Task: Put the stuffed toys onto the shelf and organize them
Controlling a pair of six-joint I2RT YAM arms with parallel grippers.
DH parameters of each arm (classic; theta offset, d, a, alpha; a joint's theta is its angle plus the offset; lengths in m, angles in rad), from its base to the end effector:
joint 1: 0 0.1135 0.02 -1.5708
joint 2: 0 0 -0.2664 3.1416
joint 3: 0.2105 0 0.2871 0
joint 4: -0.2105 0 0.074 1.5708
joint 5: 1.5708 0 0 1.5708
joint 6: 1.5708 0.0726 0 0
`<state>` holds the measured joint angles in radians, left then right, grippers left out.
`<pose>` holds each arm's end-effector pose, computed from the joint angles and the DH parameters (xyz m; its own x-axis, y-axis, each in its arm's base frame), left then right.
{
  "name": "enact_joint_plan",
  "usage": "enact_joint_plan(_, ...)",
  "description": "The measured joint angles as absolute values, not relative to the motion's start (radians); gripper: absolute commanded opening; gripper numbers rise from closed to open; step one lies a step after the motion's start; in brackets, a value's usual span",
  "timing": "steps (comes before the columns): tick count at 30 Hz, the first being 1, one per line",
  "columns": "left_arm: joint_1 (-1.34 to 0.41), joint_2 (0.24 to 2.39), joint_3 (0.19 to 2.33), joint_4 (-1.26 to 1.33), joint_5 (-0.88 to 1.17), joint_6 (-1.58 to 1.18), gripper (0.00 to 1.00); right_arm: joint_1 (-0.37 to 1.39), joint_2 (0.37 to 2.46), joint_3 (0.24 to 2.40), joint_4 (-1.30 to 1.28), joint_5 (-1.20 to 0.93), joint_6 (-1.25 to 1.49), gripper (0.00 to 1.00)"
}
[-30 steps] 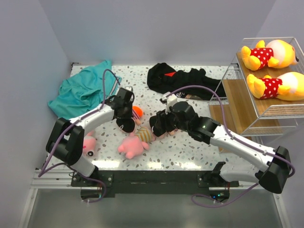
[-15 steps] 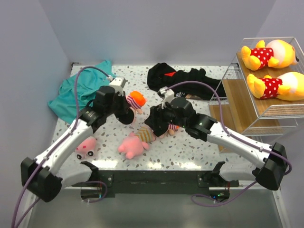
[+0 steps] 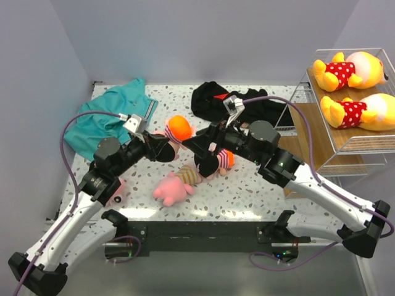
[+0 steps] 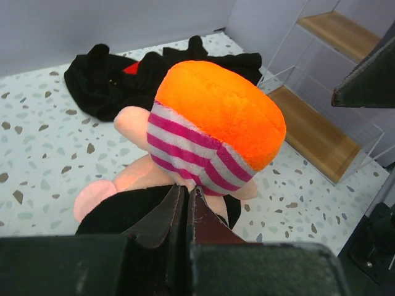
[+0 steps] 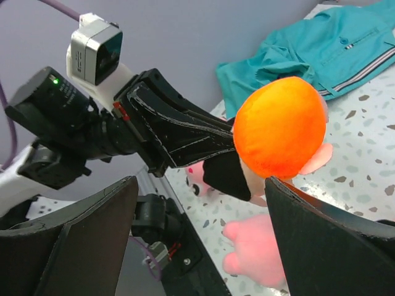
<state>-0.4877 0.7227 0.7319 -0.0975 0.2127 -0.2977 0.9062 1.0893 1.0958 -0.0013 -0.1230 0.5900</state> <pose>0.2091 -0.1282 0.3395 -0.2633 -0.1849 -0.9468 0.5926 0.7434 -0.3100 0.1922 0.2598 0.4122 -0.4741 0.2902 -0.8313 -0.7138 0.4261 0.5558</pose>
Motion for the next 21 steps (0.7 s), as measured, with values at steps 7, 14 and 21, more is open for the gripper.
enact_joint_plan(7, -0.488, 0.658, 0.721, -0.018, 0.319, -0.266, 0.00, 0.906, 1.032, 1.096, -0.001, -0.122, 0.629, 0.81)
enact_joint_plan(14, -0.488, 0.604, 0.703, 0.042, 0.412, -0.264, 0.00, 0.906, 1.035, 1.135, -0.038, -0.123, 0.630, 0.76)
enact_joint_plan(21, -0.488, 0.595, 0.703, 0.048, 0.456, -0.250, 0.00, 0.906, 1.036, 1.135, -0.044, -0.116, 0.634, 0.73)
